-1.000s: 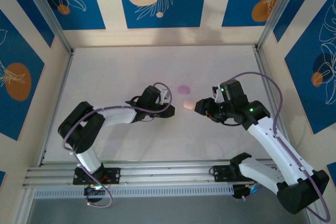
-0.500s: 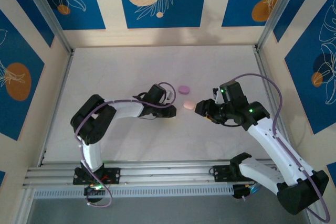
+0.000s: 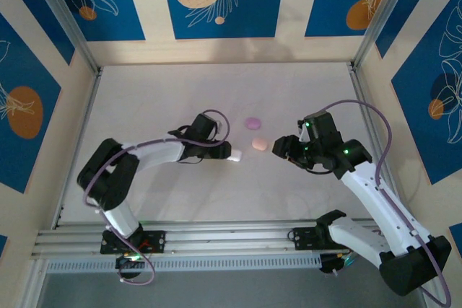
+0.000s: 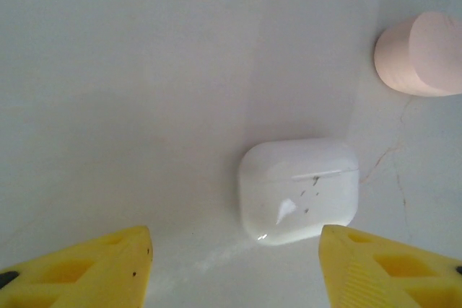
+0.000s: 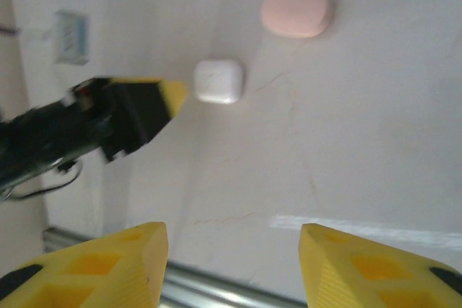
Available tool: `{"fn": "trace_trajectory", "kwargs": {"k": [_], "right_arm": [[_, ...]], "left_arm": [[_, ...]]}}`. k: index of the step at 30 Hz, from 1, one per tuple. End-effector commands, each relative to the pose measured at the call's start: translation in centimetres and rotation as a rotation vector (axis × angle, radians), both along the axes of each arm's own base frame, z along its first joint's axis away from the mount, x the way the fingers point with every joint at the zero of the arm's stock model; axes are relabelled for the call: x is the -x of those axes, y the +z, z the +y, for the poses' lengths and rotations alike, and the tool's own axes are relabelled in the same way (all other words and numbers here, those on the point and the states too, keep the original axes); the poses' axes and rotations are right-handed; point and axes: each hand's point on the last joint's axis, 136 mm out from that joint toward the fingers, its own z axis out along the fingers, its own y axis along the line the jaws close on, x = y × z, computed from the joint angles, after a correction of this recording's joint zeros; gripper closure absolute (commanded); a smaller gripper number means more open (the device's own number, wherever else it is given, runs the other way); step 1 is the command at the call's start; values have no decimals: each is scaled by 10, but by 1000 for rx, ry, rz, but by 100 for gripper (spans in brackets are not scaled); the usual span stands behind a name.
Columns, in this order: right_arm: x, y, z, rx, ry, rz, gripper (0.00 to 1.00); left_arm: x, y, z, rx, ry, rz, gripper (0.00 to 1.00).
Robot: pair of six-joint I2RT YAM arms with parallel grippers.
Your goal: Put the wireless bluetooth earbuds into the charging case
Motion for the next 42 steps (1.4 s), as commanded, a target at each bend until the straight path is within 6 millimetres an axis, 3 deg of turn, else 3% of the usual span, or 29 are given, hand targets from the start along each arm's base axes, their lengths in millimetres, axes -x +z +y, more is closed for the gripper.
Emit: {"fn": "trace_trajectory", "kwargs": {"k": [1,6,10,13,17,25,32,37,39,40,41,42], "right_arm": [[-18,12,-36,190,-70,-167,41],[-54,15,-62,426,-42,-432,31],[-84,-2,-73,590,13,-570,24],[-104,-26,-89,639,-22,-568,22],[-125,-49,-108,654,-88,-569,23],[-151,-66,-88,540,28,-782,24],[-155,-84,-76,432,135,-899,26],[-164,-97,-84,427,105,-848,23],[-178,-102,-106,475,-22,-756,21],[-180,-100,-112,454,-44,-749,7],[-179,-101,-114,454,-54,-758,1],[-179,-102,-115,476,-65,-743,1]], "left_arm": [[-4,23,37,-97,56,-135,35],[-8,72,100,-193,189,-363,21],[-5,102,161,-287,306,-539,1],[-2,112,197,-360,366,-634,0],[-2,110,229,-427,440,-684,0],[-18,97,253,-509,486,-750,0],[-27,78,259,-538,497,-778,0],[-37,68,255,-551,461,-795,0],[-40,62,255,-551,453,-801,0],[-44,61,254,-555,444,-796,0],[-47,60,251,-548,426,-799,0],[-51,62,248,-536,411,-820,0]]}}
